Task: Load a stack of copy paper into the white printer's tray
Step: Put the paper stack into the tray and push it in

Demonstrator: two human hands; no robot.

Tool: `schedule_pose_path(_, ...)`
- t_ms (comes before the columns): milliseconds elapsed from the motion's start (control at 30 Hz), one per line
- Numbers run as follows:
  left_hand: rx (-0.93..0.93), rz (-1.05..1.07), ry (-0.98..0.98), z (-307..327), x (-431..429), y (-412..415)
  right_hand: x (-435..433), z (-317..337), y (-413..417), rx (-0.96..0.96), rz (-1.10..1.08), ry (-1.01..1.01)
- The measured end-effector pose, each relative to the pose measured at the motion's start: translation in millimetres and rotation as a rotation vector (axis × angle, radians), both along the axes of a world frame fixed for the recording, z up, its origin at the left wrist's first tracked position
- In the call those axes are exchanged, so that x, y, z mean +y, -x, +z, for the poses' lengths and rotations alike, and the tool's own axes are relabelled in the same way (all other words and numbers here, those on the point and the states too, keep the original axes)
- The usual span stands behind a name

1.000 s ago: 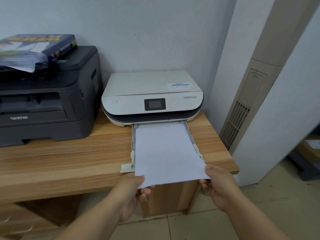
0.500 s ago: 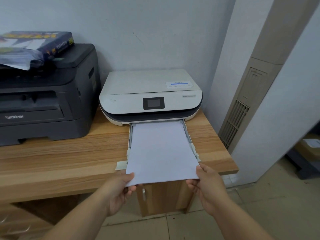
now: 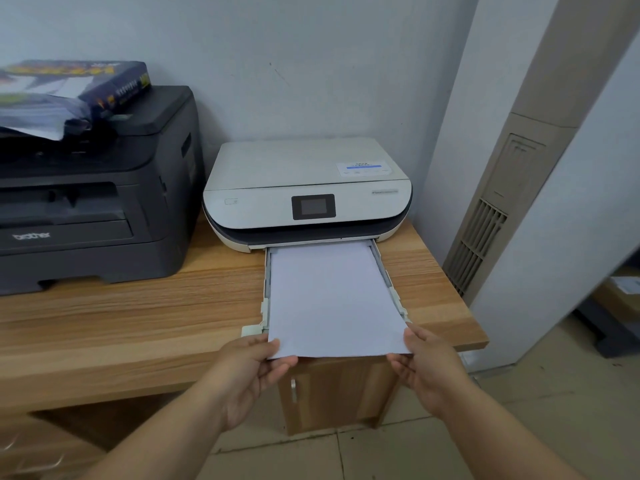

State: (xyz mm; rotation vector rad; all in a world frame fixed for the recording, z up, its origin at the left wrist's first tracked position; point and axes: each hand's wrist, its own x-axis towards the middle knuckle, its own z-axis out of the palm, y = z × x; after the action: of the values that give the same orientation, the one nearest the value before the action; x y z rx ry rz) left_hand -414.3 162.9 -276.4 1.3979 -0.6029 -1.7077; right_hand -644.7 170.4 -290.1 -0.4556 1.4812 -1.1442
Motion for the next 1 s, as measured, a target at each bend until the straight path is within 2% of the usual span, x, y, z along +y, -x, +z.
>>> schedule_pose_path(133,-0.132,0.005,0.030,0.1,-8.4,-1.6,-8.3,5.5,3.9,0.106,0.107,0.036)
schedule_pose_path(333,-0.320,0.045,0.076,-1.7,-17.8,8.1,-14.0,13.0,21.2,0.577,0.372,0.124)
schedule_pose_path(500,-0.470,-0.080,0.145,0.1,-19.8,7.5,-24.6,11.8,33.6,0.895,0.546,0.205)
schedule_pose_path(567,-0.586,-0.182,0.201,1.6,-22.1,4.4,-31.7,8.9,36.1,1.007,0.585,0.226)
schedule_pose_path(733,-1.038,-0.407,0.338,-0.3,-34.7,-3.5,-44.6,3.2,37.9,1.169,0.637,0.251)
schedule_pose_path(1000,-1.350,-0.491,0.519,-12.9,-56.7,-10.0,-64.8,-8.9,40.5,1.338,0.677,0.287)
